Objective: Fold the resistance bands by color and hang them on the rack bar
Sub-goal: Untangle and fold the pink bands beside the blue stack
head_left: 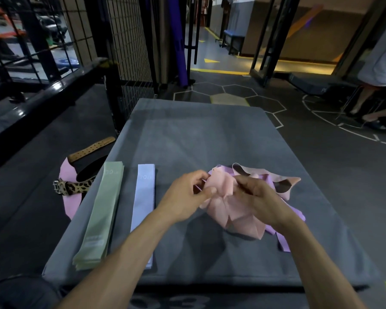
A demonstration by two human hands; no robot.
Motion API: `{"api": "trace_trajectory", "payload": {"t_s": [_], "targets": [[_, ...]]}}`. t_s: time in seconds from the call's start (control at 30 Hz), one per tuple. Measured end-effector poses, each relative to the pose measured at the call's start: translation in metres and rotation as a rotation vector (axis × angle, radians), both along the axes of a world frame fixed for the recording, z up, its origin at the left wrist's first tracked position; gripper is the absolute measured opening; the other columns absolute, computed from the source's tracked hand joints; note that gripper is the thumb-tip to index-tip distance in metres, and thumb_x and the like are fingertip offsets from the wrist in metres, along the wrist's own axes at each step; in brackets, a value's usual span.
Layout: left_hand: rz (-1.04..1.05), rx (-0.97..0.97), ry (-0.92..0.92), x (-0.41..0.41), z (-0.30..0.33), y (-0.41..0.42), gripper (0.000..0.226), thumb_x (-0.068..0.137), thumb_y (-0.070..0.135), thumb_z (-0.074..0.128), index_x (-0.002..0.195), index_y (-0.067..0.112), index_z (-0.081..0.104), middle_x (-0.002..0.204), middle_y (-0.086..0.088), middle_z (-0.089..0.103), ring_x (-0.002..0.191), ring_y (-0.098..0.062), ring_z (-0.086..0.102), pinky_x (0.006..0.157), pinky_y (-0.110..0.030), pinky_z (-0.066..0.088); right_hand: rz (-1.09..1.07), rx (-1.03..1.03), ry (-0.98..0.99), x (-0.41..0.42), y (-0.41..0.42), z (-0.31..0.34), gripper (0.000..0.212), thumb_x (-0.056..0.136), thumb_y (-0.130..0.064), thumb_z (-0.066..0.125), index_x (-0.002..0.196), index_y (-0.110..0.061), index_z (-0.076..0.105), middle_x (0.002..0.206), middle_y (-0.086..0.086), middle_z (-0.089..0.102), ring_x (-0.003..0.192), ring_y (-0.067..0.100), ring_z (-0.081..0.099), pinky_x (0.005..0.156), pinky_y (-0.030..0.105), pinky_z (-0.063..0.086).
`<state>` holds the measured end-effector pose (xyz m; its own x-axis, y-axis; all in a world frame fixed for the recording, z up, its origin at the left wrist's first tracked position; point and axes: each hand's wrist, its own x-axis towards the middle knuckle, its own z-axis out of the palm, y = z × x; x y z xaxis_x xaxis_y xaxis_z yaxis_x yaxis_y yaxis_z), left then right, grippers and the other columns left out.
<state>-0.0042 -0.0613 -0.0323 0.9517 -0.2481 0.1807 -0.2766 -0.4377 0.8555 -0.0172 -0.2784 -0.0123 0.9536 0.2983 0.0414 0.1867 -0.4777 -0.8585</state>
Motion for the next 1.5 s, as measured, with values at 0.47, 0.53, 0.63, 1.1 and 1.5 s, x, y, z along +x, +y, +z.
{"api": "trace_trajectory", "payload": {"t_s": [0.47, 0.53, 0.63, 1.1, 1.5], "targets": [[0.094, -0.08, 0.197, 0.006, -0.001, 0.004, 0.018, 0.1, 0.025, 0.06, 0.087, 0.016, 0.069, 0.076, 0.0, 0.068, 0.073, -0.017, 0.059, 0.08, -0.048, 0.057, -0.422, 0.421, -0.138, -0.001, -0.003, 0.025, 0.021, 0.099, -0.009, 0.05, 0.082, -0.014, 0.059, 0.067, -0.015, 0.064, 0.066, 0.007, 0.054, 0.066, 0.03, 0.045], [0.115, -0.113, 0.249, 0.005, 0.0, 0.002, 0.018, 0.101, 0.022, 0.058, 0.088, 0.014, 0.067, 0.078, -0.003, 0.066, 0.073, -0.019, 0.06, 0.079, -0.05, 0.058, -0.5, 0.487, -0.227, -0.001, -0.006, 0.031, 0.019, 0.097, -0.008, 0.048, 0.081, -0.016, 0.056, 0.065, -0.007, 0.056, 0.063, 0.011, 0.048, 0.062, 0.032, 0.041], [0.128, -0.257, 0.295, 0.004, 0.008, 0.0, 0.016, 0.102, 0.013, 0.054, 0.091, 0.013, 0.066, 0.08, -0.003, 0.066, 0.07, -0.015, 0.061, 0.066, -0.039, 0.059, -0.728, 0.491, -0.316, 0.006, -0.021, 0.031, 0.014, 0.091, -0.018, 0.049, 0.082, -0.024, 0.057, 0.07, -0.001, 0.054, 0.066, 0.019, 0.049, 0.06, 0.044, 0.045], [-0.233, -1.018, 0.401, -0.01, 0.062, 0.025, 0.01, 0.068, 0.024, 0.044, 0.07, 0.016, 0.05, 0.081, -0.008, 0.054, 0.074, -0.019, 0.05, 0.068, -0.034, 0.038, -0.615, 0.003, -0.095, 0.011, -0.025, 0.01, 0.039, 0.095, -0.03, 0.063, 0.132, -0.018, 0.058, 0.134, 0.0, 0.059, 0.124, 0.019, 0.056, 0.096, 0.028, 0.041], [-0.076, -0.9, 0.242, -0.006, 0.062, 0.043, 0.028, 0.077, 0.016, 0.073, 0.07, 0.019, 0.046, 0.073, -0.003, 0.051, 0.064, -0.013, 0.052, 0.058, -0.024, 0.045, 0.25, 0.233, 0.297, -0.018, 0.047, 0.018, 0.018, 0.095, -0.024, 0.067, 0.105, -0.011, 0.074, 0.096, -0.006, 0.072, 0.095, 0.007, 0.064, 0.096, 0.029, 0.048]]}}
